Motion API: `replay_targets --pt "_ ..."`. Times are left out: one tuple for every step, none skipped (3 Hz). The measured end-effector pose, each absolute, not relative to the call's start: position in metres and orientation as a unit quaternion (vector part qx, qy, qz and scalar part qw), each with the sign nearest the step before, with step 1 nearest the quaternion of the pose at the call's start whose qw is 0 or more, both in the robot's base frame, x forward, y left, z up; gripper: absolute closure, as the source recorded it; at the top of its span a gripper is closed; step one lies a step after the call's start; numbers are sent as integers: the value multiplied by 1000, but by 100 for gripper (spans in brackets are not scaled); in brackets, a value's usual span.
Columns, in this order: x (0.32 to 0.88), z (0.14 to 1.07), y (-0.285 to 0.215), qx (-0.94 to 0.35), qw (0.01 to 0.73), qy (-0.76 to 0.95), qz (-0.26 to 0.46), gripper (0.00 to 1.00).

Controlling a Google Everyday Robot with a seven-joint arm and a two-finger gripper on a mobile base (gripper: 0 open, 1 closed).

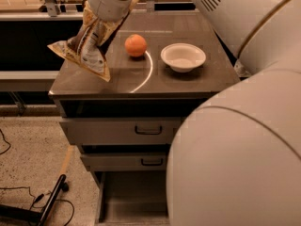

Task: Pick brown chip bag from bottom drawer and place on counter

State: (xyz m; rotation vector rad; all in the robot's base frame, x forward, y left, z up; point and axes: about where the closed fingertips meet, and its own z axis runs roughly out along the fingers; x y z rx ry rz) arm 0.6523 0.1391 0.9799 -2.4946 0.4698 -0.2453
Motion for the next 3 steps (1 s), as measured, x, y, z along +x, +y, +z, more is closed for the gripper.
replay_targets --pt "676 972 164 -933 299 168 -107 100" --pt "693 965 181 -933 301 159 -115 100" --pt "686 965 190 -931 313 157 -99 82"
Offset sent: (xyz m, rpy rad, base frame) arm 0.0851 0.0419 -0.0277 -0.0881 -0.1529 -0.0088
